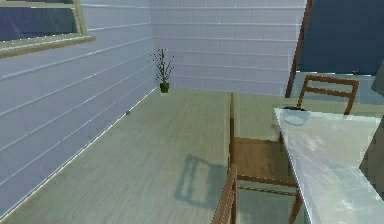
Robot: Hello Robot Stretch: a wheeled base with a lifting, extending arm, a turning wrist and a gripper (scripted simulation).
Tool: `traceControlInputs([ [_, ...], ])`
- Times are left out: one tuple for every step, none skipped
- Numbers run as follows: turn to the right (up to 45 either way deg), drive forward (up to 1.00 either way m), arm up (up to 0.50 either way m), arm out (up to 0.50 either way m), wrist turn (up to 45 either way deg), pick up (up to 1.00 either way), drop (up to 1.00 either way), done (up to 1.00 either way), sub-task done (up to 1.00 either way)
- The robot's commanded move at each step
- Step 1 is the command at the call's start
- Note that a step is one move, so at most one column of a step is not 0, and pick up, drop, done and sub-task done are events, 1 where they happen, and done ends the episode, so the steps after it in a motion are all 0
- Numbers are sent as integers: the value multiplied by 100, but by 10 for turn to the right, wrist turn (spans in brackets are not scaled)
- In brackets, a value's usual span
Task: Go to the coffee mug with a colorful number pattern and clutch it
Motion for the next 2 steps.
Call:
traceControlInputs([
  [0, 0, 0, 0, 450, 0, 0, 0, 0],
  [0, 0, 0, 0, 450, 0, 0, 0, 0],
])
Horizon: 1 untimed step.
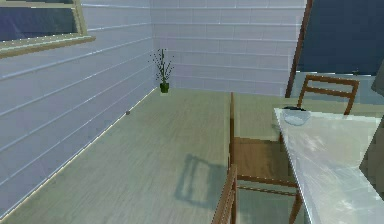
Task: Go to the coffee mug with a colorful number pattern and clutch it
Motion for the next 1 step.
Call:
traceControlInputs([
  [0, 0, 0, 0, 270, 0, 0, 0, 0],
])
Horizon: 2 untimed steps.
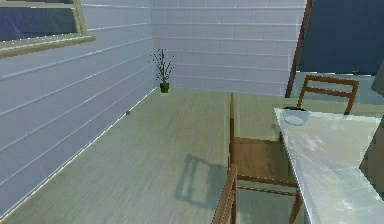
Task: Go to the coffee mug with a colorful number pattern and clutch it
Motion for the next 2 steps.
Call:
traceControlInputs([
  [0, 0, -30, 0, 0, 0, 0, 0, 0],
  [0, 0, 0, 0, 0, 100, 0, 0, 0],
])
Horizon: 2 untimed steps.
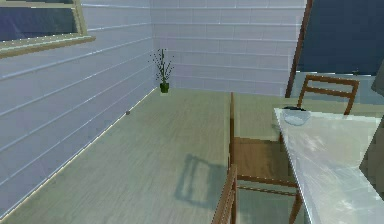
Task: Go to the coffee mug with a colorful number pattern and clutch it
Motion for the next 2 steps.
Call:
traceControlInputs([
  [0, 0, 10, 0, 0, 0, 0, 0, 0],
  [0, 0, 0, 0, 0, 0, 0, 100, 0],
])
